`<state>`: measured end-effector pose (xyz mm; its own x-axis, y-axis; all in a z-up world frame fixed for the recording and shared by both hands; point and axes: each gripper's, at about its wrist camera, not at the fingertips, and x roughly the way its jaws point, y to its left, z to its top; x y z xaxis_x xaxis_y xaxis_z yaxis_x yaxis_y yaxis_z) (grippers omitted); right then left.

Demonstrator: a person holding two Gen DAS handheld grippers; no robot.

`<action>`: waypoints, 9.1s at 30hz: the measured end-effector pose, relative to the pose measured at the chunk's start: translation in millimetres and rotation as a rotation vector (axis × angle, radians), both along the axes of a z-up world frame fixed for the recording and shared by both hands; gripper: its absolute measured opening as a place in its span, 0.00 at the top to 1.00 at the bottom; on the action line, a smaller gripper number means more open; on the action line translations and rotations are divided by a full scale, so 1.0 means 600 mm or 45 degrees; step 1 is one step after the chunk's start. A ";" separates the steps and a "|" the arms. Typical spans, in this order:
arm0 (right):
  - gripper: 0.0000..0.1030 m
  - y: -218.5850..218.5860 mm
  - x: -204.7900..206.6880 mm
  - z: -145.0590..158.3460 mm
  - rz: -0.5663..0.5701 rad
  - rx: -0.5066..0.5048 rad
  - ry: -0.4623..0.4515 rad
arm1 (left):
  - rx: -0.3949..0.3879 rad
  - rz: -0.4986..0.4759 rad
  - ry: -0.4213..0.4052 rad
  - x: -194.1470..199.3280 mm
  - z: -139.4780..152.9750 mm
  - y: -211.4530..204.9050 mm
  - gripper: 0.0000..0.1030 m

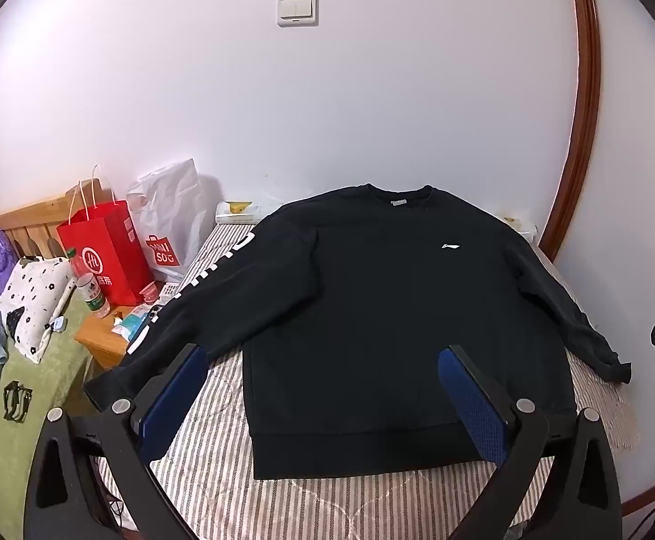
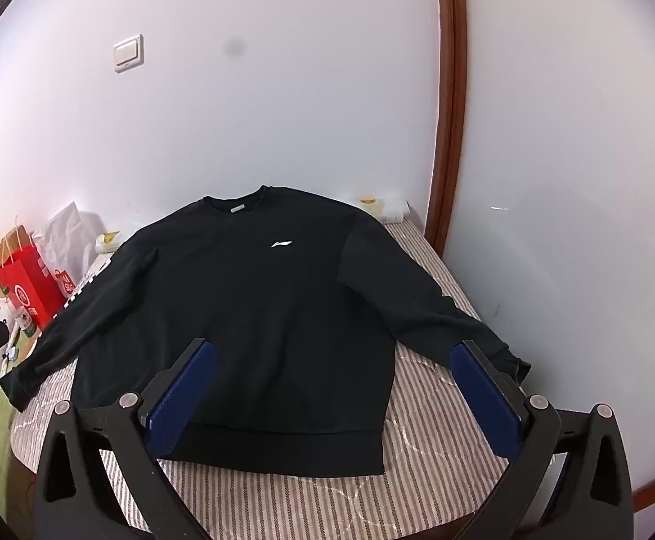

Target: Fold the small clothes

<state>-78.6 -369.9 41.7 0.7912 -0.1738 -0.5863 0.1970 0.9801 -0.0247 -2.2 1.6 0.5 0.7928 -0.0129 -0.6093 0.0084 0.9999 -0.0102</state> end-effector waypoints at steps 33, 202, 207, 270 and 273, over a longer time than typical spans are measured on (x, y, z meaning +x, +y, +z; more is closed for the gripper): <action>0.00 0.019 0.008 0.006 0.026 0.005 0.000 | 0.006 0.025 -0.006 -0.002 -0.003 0.004 0.00; 0.28 0.075 0.536 -0.262 0.278 0.115 0.065 | 0.124 0.101 0.013 0.509 -0.242 0.023 0.24; 0.28 0.070 0.544 -0.298 0.289 0.155 0.109 | 0.209 0.074 -0.004 0.504 -0.248 0.013 0.22; 0.43 0.218 0.598 -0.350 0.470 -0.038 0.224 | -0.053 0.156 0.121 0.520 -0.300 0.072 0.22; 0.42 0.226 0.601 -0.358 0.470 -0.075 0.246 | -0.034 0.144 0.109 0.517 -0.299 0.066 0.21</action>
<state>282.2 -234.2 -173.0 0.6830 0.0632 -0.7276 -0.1812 0.9798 -0.0849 308.3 40.9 -178.8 0.7355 0.0565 -0.6752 -0.1064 0.9938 -0.0328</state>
